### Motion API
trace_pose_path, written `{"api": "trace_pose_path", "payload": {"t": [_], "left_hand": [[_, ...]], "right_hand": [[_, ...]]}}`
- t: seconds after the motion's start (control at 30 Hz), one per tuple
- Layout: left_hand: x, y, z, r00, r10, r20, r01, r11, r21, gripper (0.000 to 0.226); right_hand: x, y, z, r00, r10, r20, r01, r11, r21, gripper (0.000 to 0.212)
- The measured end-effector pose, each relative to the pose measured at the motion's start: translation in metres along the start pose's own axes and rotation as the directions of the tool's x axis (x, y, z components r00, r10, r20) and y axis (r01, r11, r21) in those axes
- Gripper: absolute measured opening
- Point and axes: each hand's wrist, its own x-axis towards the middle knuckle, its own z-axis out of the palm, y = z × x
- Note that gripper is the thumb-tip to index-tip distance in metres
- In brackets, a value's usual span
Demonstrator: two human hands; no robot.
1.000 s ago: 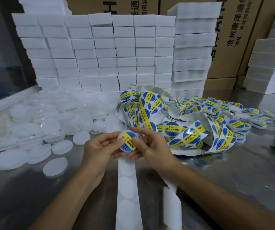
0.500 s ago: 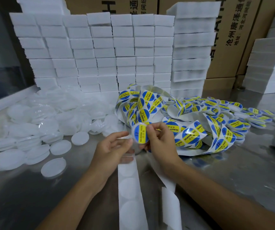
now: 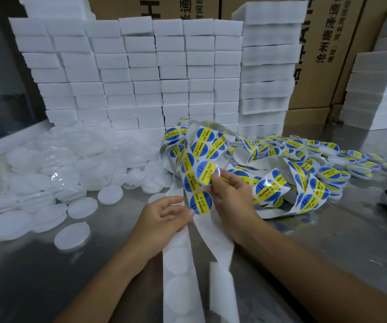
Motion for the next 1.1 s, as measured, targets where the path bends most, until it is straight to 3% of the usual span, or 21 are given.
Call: {"api": "trace_pose_path", "payload": {"t": [0.13,0.23,0.3,0.37,0.47,0.67,0.87,0.97,1.1], "left_hand": [[0.003,-0.002,0.001,0.997,0.004,-0.081,-0.010,0.997,-0.073,0.046],[0.005,-0.002,-0.003,0.996,-0.025,-0.091,0.009,0.986,-0.167,0.039],[0.007,-0.003,-0.006,0.994,-0.039,-0.102,0.015,0.975,-0.222,0.028],[0.009,-0.005,-0.008,0.992,-0.052,-0.112,0.024,0.970,-0.243,0.023],[0.011,-0.008,-0.009,0.992,-0.065,-0.107,0.038,0.970,-0.239,0.023],[0.014,-0.009,-0.009,0.991,-0.065,-0.115,0.037,0.972,-0.231,0.024],[0.015,-0.011,-0.008,0.991,-0.055,-0.125,0.029,0.980,-0.199,0.025],[0.015,-0.011,-0.008,0.988,-0.061,-0.141,0.035,0.983,-0.182,0.023],[0.015,-0.010,-0.005,0.987,-0.042,-0.155,0.026,0.994,-0.104,0.016]], "right_hand": [[-0.005,0.001,0.005,0.985,0.069,0.156,-0.072,0.997,0.017,0.024],[-0.009,-0.002,0.005,0.978,0.048,0.202,-0.024,0.993,-0.118,0.018],[-0.009,-0.007,0.003,0.975,-0.116,0.188,0.166,0.948,-0.272,0.017],[-0.004,-0.019,-0.001,0.925,-0.334,0.182,0.380,0.826,-0.416,0.019],[0.014,-0.046,-0.015,0.868,-0.488,0.093,0.465,0.732,-0.499,0.017],[0.079,-0.097,-0.070,0.858,-0.464,-0.220,0.285,0.786,-0.549,0.020],[0.128,-0.118,-0.115,0.902,-0.352,-0.249,0.049,0.658,-0.752,0.023],[0.130,-0.116,-0.122,0.922,-0.256,-0.291,-0.082,0.606,-0.791,0.008],[0.126,-0.113,-0.122,0.899,-0.332,-0.286,-0.085,0.508,-0.857,0.012]]}}
